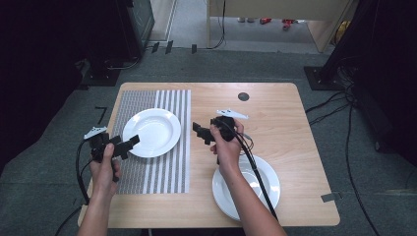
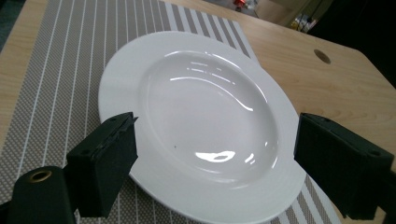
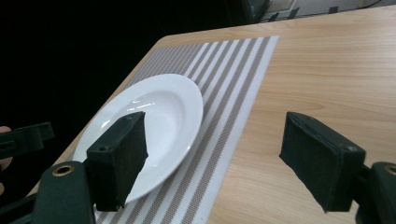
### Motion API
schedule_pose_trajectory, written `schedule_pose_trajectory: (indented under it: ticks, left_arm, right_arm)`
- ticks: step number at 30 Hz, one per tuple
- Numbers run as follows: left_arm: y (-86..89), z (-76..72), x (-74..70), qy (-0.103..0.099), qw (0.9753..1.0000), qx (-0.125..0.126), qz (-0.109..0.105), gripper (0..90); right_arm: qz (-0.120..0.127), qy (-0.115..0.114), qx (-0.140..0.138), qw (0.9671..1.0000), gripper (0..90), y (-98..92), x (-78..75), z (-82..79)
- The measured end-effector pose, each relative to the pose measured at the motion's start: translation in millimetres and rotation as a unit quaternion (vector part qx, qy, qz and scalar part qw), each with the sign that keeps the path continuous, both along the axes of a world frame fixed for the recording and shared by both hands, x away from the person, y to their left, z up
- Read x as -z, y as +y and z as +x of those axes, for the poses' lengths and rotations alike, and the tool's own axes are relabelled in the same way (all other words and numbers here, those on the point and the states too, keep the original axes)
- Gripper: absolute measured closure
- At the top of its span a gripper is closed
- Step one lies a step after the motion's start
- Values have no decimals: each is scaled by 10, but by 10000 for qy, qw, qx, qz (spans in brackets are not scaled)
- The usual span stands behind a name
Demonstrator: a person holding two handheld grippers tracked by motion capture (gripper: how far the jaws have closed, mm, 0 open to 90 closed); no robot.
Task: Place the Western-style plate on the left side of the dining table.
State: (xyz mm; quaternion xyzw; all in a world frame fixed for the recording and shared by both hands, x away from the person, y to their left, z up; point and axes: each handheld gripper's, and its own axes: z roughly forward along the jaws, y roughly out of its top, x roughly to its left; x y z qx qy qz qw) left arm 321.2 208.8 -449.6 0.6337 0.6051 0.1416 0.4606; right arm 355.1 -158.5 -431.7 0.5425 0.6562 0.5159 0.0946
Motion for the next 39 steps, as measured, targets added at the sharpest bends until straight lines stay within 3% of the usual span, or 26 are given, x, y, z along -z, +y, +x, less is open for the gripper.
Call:
schedule_pose_trajectory:
  ticks: [13,22,39]
  left_arm:
    - [-58,-295,154,149,9996,-38,225,133]
    - [-81,-497,201,10,9992,-192,353,133]
    - [5,-672,417,207,9966,-379,708,133]
  right_arm:
    - [-226,-151,132,9995,206,-431,-26,-275]
    - [-248,-164,307,9991,205,-750,39,-417]
    - [-401,-99,748,9963,198,-1439,186,-680]
